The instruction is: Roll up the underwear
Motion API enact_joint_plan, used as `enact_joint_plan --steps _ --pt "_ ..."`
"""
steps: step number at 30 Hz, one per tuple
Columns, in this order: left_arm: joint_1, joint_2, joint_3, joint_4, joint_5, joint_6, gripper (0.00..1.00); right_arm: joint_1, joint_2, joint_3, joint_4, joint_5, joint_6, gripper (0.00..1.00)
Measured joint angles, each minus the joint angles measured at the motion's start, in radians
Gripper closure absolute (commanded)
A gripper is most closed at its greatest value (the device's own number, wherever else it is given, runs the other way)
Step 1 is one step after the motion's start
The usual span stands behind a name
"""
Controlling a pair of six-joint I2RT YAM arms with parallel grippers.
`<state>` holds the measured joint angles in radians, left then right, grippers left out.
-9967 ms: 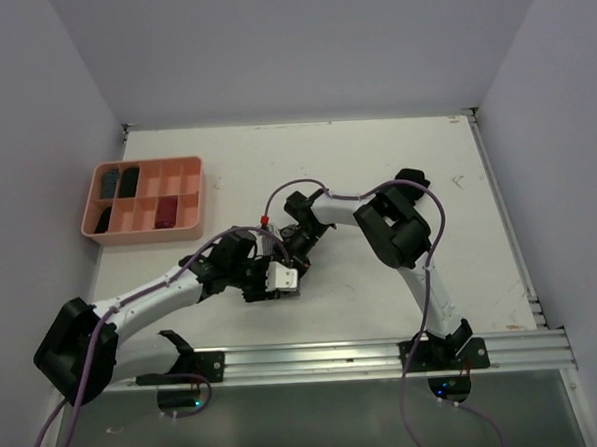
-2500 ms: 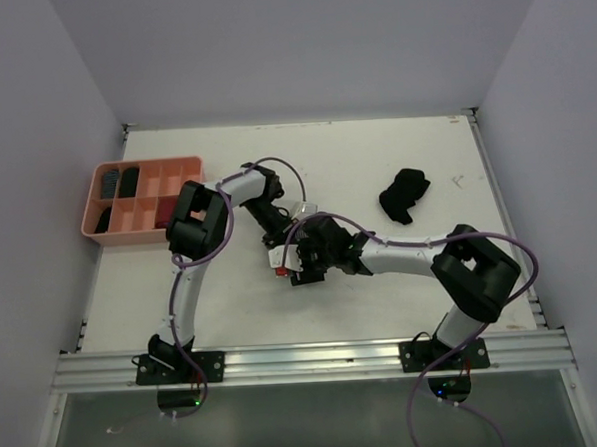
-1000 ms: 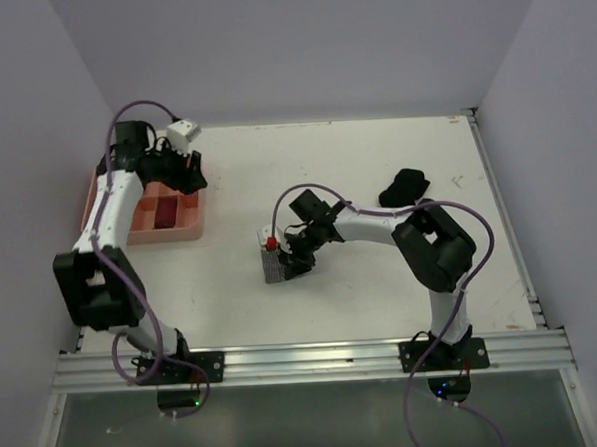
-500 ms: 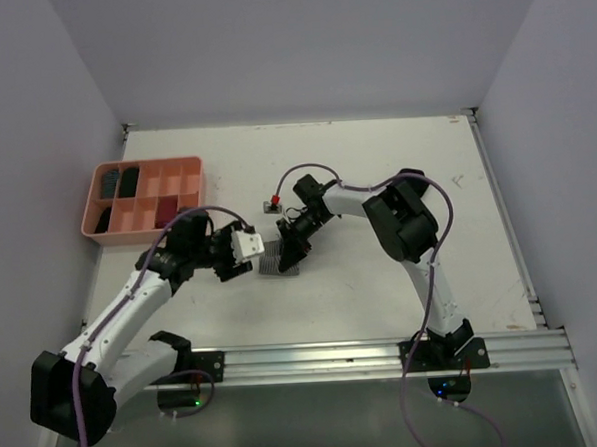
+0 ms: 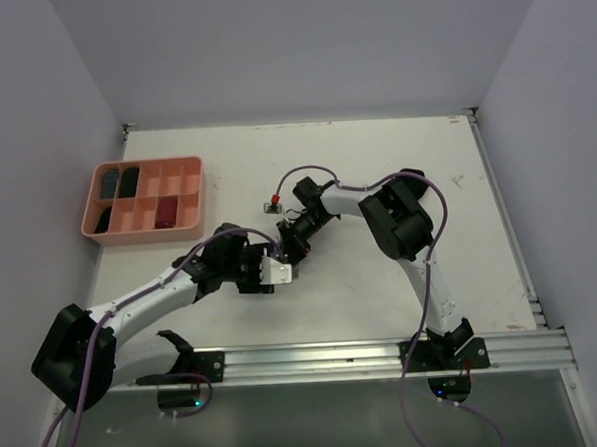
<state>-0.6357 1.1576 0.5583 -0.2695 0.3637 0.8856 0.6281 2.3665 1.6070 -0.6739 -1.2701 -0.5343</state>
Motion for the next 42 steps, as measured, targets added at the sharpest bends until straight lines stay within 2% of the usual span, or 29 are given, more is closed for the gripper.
enact_joint_plan --steps 11,13,14,15,18,25,26,27,28,29,34,37,42 --pt "-0.060 0.146 0.000 0.097 -0.035 0.042 0.43 0.000 0.020 0.030 -0.077 -0.005 -0.031 1.00" --pt "-0.066 0.171 0.000 0.123 -0.054 0.040 0.53 -0.002 0.024 0.035 -0.098 -0.005 -0.037 1.00" --pt "-0.067 0.186 0.002 0.140 -0.064 0.038 0.63 -0.002 0.028 0.039 -0.111 -0.005 -0.043 1.00" --pt "-0.067 0.202 0.006 0.151 -0.074 0.033 0.67 -0.002 0.031 0.044 -0.124 -0.005 -0.048 1.00" --pt "-0.068 0.222 0.019 0.159 -0.080 0.018 0.78 -0.006 0.037 0.058 -0.166 -0.003 -0.073 1.00" --pt "-0.085 0.250 0.052 0.131 -0.085 -0.011 0.95 -0.010 0.058 0.101 -0.276 0.009 -0.159 0.99" --pt "-0.087 0.260 0.068 0.114 -0.085 -0.017 1.00 -0.011 0.062 0.107 -0.292 0.011 -0.171 0.97" --pt "-0.088 0.267 0.079 0.101 -0.084 -0.024 1.00 -0.013 0.065 0.112 -0.307 0.013 -0.180 0.90" --pt "-0.089 0.274 0.092 0.084 -0.082 -0.033 1.00 -0.013 0.067 0.115 -0.317 0.014 -0.187 0.73" --pt "-0.091 0.280 0.103 0.069 -0.081 -0.039 1.00 -0.014 0.068 0.117 -0.327 0.016 -0.193 0.67" --pt "-0.092 0.299 0.140 0.002 -0.064 -0.058 1.00 -0.021 0.064 0.139 -0.370 0.037 -0.192 0.45" --pt "-0.091 0.310 0.155 -0.023 -0.053 -0.066 1.00 -0.036 0.045 0.151 -0.369 0.061 -0.163 0.41" --pt "-0.086 0.348 0.203 -0.087 0.002 -0.086 1.00 -0.135 0.035 0.273 -0.309 0.140 -0.116 0.41"
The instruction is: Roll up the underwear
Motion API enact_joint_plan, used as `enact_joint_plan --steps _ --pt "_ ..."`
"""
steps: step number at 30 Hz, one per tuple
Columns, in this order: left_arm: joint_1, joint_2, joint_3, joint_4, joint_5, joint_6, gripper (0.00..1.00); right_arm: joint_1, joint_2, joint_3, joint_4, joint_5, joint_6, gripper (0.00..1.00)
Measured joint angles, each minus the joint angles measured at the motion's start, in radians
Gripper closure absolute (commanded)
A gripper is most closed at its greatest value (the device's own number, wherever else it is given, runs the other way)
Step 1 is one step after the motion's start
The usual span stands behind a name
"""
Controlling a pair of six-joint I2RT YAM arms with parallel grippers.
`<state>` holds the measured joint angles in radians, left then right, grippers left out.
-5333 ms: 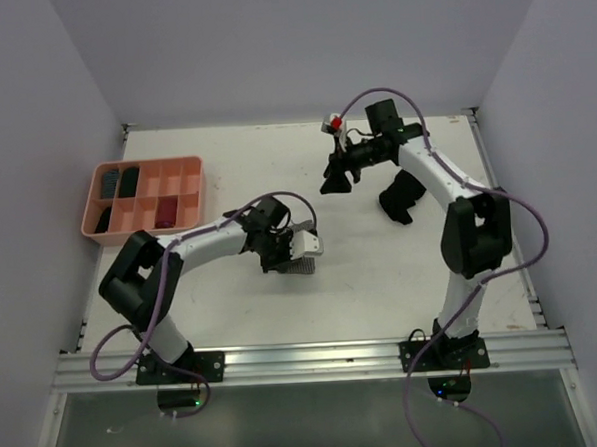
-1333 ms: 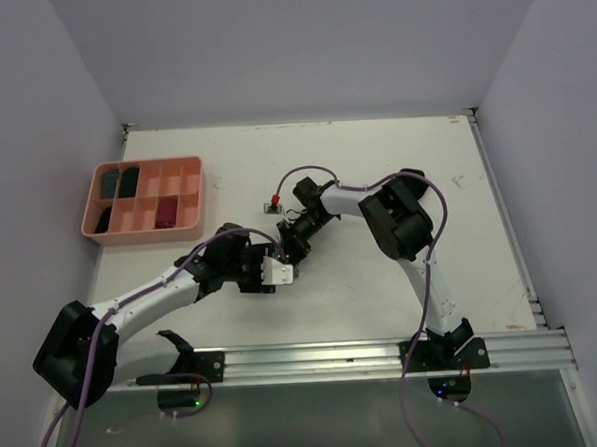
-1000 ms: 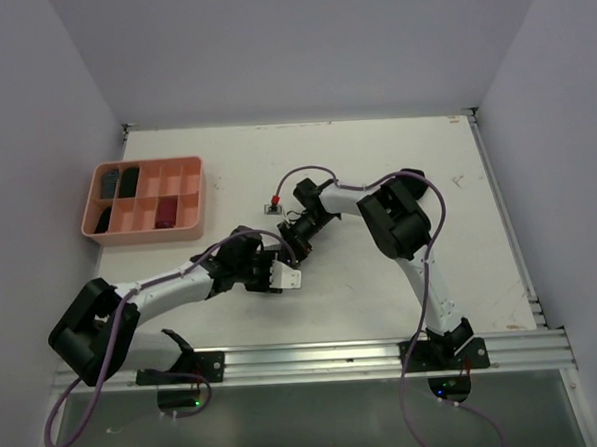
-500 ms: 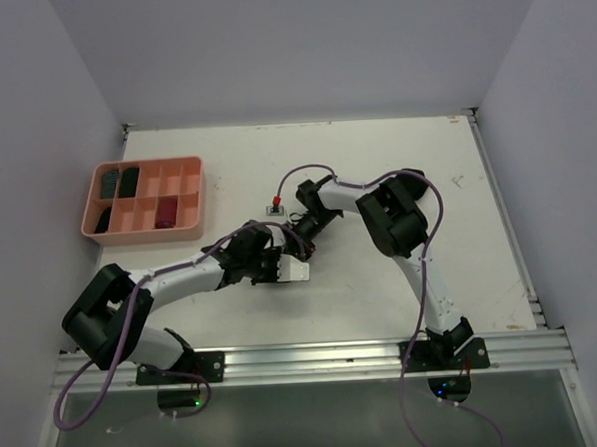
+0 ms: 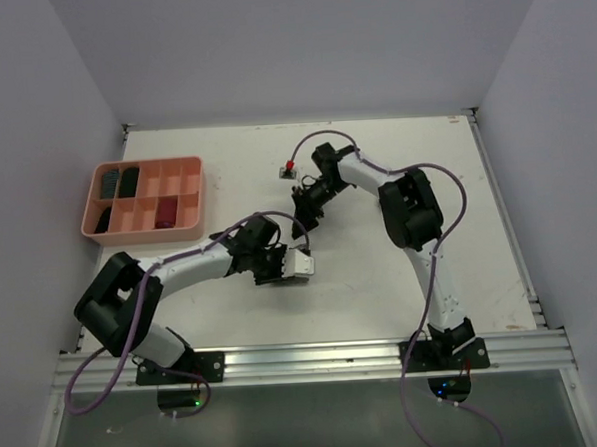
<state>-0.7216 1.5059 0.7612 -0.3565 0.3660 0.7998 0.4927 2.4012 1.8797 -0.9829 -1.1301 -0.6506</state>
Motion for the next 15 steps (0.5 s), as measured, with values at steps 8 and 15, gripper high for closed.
enact_joint_plan --steps 8,15 --pt "0.134 0.328 0.360 -0.344 0.273 -0.019 1.00 -0.169 -0.247 -0.098 0.079 0.127 -0.024 0.59" --pt "0.250 0.634 0.675 -0.697 0.496 -0.066 1.00 -0.141 -0.733 -0.506 0.145 0.229 -0.128 0.59"
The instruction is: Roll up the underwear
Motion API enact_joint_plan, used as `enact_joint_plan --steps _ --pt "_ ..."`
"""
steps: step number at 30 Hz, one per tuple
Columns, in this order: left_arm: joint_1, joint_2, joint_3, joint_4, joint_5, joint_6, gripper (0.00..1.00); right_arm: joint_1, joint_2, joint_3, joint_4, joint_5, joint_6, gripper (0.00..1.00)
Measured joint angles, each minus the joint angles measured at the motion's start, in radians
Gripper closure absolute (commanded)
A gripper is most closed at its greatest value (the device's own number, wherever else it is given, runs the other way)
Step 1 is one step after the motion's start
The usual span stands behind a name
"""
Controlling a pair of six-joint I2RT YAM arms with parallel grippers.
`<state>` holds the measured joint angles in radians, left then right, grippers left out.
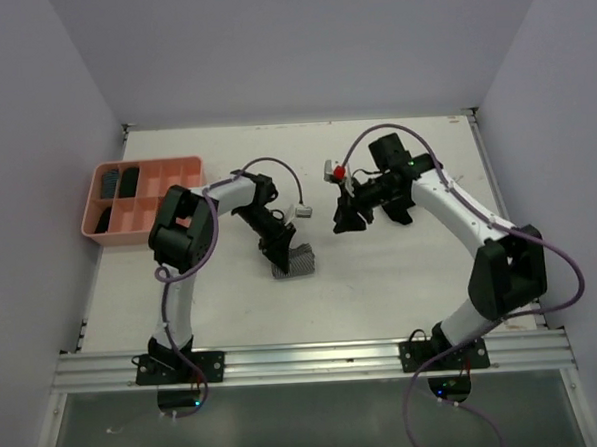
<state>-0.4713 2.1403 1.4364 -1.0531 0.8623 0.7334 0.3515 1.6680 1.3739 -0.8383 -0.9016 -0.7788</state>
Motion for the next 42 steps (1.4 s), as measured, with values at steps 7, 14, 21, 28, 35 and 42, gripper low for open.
enact_joint_plan --steps 7,14,21,28,35,42 --pt "0.021 0.157 0.158 -0.205 0.056 -0.022 1.00 0.233 -0.241 -0.231 0.126 0.235 -0.049 0.50" --pt "0.021 0.194 0.183 -0.273 0.058 -0.026 1.00 0.492 -0.187 -0.340 0.344 0.459 -0.048 0.44" --pt "0.021 0.201 0.166 -0.307 0.051 -0.018 1.00 0.557 -0.099 -0.419 0.518 0.555 -0.073 0.41" --pt "0.021 0.205 0.156 -0.327 0.045 -0.016 0.98 0.572 -0.054 -0.430 0.625 0.579 -0.088 0.40" --pt "0.021 0.205 0.156 -0.332 0.041 -0.016 0.96 0.599 -0.023 -0.431 0.650 0.570 -0.089 0.43" --pt "0.023 0.206 0.155 -0.341 0.027 -0.017 0.90 0.603 0.046 -0.427 0.706 0.558 -0.100 0.72"
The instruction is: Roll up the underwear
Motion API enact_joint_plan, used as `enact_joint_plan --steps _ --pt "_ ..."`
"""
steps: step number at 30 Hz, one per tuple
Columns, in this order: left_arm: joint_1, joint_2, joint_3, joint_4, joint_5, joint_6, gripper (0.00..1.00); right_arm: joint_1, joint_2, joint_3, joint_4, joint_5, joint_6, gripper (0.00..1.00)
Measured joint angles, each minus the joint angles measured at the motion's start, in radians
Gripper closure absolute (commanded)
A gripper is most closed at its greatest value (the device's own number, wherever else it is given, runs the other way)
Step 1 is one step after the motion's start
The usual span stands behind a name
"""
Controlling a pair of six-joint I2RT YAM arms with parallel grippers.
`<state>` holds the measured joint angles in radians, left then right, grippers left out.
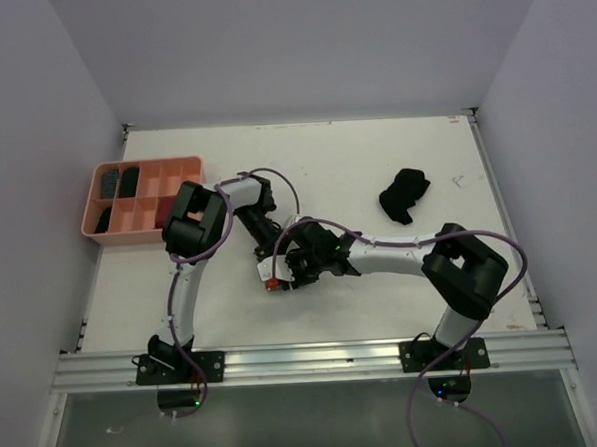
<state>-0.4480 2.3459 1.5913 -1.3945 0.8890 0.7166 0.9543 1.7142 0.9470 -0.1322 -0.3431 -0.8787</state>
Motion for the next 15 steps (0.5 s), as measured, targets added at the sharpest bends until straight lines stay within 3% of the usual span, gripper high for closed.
enact_joint_plan --steps 2,3,4,6,8,15 --pt "0.003 -0.001 -0.006 -0.003 -0.003 0.000 0.82 -0.005 0.007 0.010 0.002 -0.015 0.003 0.84" --pt "0.003 -0.002 -0.008 -0.005 -0.003 0.000 0.79 -0.008 0.011 0.016 0.000 -0.023 0.005 0.85" --pt "0.006 -0.004 -0.010 -0.005 -0.005 0.000 0.69 -0.011 0.016 0.024 -0.004 -0.034 0.006 0.88" --pt "0.013 -0.014 -0.019 -0.003 -0.014 0.000 0.62 -0.018 0.034 0.049 -0.023 -0.058 0.005 0.98" --pt "0.019 -0.032 -0.031 0.007 -0.034 -0.003 0.51 -0.023 0.054 0.075 -0.039 -0.082 0.001 1.00" --pt "0.064 -0.193 -0.072 0.123 -0.125 -0.049 0.34 -0.070 0.136 0.192 -0.120 -0.179 -0.011 1.00"
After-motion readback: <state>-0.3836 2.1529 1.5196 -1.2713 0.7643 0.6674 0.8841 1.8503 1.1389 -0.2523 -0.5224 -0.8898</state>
